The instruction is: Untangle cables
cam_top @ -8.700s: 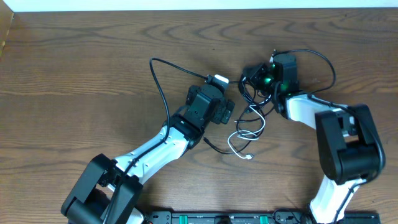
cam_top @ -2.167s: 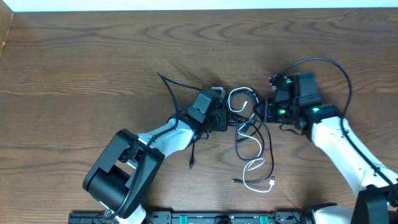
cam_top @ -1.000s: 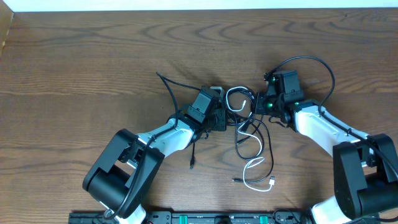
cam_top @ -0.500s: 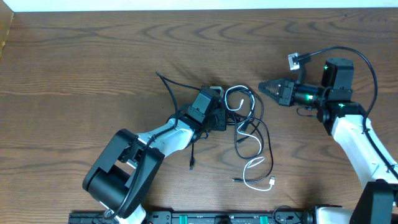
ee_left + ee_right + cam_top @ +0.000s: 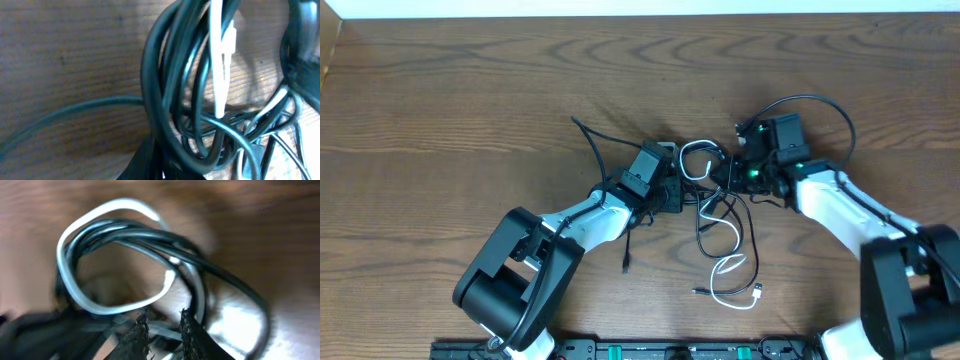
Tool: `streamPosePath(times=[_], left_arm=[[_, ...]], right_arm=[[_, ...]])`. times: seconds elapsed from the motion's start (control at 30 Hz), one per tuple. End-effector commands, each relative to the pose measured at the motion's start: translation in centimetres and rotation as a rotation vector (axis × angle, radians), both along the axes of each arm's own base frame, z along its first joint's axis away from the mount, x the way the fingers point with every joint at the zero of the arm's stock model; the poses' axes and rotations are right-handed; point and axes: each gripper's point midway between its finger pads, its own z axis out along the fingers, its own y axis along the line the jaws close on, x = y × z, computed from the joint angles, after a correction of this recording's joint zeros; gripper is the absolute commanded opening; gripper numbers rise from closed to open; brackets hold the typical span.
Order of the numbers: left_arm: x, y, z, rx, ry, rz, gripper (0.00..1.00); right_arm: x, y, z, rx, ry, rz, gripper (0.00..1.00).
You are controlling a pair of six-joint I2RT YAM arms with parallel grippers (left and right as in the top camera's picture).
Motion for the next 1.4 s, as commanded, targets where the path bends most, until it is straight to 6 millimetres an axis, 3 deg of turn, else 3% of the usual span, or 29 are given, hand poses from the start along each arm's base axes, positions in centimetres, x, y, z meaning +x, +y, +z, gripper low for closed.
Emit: streamPosePath(times=[0.0,0.2,0.27,0.33,0.43,0.53,0.63,0.77,0.9,1.1,1.23,1.3,1.37], left_arm=[[-0.5,0.0,-0.4,0.006,0.014,-0.019,0.08],[-1.8,-0.5,-0.5,-0.027,0.071,-0.058,0.08],[-1.8,-0.5,-0.5,-0.026,0.073,-0.058,0.08],[-1.8,-0.5,-0.5,-0.026,0.072,-0.058,0.08],[-1.8,-0.5,-0.5,-0.028,0.069,-0.058,0.09],[-1.7,-0.5,-0.5,-0.027,0.068,-0.058,0.32],[-1.7,-0.5,-0.5,-0.028,0.067,-0.058,0.55],[-1.1,-0.1,0.2,-0.029,0.037,-0.066,0.63],[0.0,0.2,2.8,-0.061,-0.053,-0.135,0.68],[0.7,0.3,8.2,-0.105,-0.239,-0.269,0.7],[1.1,0.9,12.8,-0.137,-0.361,-0.265,0.74],[1.3,1.8,17.0,-0.149,-0.486,-0.258,0.74],[1.6,2.6,18.3,-0.151,-0.52,-0.237,0.7]], right_arm=[[1.4,-2.3,-2.4,-0.11,0.014,-0.139,0.21],[2.4,-2.2,-4.5,-0.113,0.011,-0.153,0.22],[2.4,-2.3,-5.3,-0.12,0.023,-0.154,0.18],[2.0,-2.3,-6.2,-0.122,0.048,-0.153,0.01],[2.0,-2.2,-6.2,-0.12,0.048,-0.146,0.01],[2.1,-0.9,-4.6,-0.062,-0.004,-0.049,0.01],[1.5,0.9,-1.6,0.035,-0.072,0.095,0.01],[-0.2,0.4,2.1,-0.005,-0.194,0.289,0.01],[-2.5,-1.4,4.2,-0.141,-0.279,0.449,0.01],[-4.5,-1.9,6.1,-0.184,-0.331,0.548,0.01],[-4.5,-2.0,6.2,-0.191,-0.335,0.554,0.01],[-4.6,-2.0,6.1,-0.193,-0.333,0.554,0.01],[-4.8,-1.8,6.2,-0.174,-0.329,0.561,0.01]])
